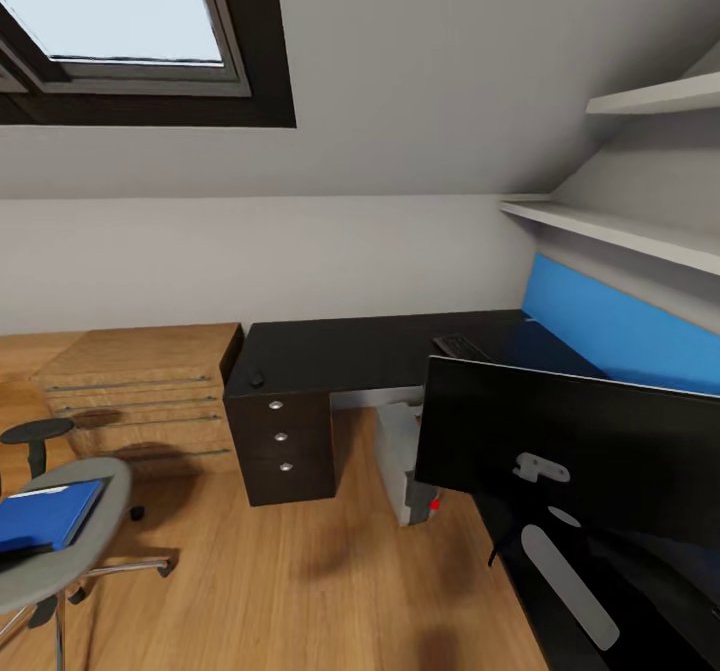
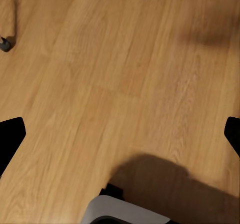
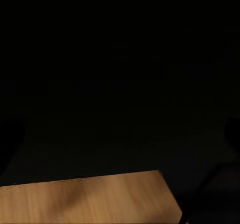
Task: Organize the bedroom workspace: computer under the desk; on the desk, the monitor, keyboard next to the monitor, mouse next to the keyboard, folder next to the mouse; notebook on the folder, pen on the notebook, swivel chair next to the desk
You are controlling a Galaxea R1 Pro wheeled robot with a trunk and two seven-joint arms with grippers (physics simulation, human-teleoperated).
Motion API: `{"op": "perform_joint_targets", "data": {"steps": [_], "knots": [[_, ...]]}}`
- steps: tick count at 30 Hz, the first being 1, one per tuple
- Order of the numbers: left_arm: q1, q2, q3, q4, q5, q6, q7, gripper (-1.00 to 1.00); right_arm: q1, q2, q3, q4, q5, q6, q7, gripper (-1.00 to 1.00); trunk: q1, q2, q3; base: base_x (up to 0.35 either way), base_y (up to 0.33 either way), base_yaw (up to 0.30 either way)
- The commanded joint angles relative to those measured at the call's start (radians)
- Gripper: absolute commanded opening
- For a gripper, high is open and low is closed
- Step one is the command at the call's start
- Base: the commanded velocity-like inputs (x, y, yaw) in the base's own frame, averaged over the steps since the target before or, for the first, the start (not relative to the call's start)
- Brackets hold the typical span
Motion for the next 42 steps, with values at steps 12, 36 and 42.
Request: {"op": "perform_joint_targets", "data": {"steps": [12, 36, 42], "knots": [[0.000, 0.000, 0.002, -0.002, 0.005, 0.001, 0.000, 1.00, -0.001, -0.001, 0.002, -0.002, -0.004, 0.003, -0.007, 1.00, 0.001, -0.002, -0.002, 0.195, 0.091, 0.000], [0.000, -0.001, 0.002, -0.002, 0.004, -0.001, 0.000, 1.00, -0.001, -0.001, 0.001, -0.002, -0.004, 0.003, -0.007, 1.00, 0.001, -0.002, -0.002, 0.148, 0.009, 0.000], [0.000, -0.001, 0.001, -0.002, 0.004, -0.001, 0.000, 1.00, -0.001, -0.002, 0.000, -0.002, -0.004, 0.003, -0.007, 1.00, 0.001, -0.002, -0.002, 0.122, 0.000, 0.000]]}}
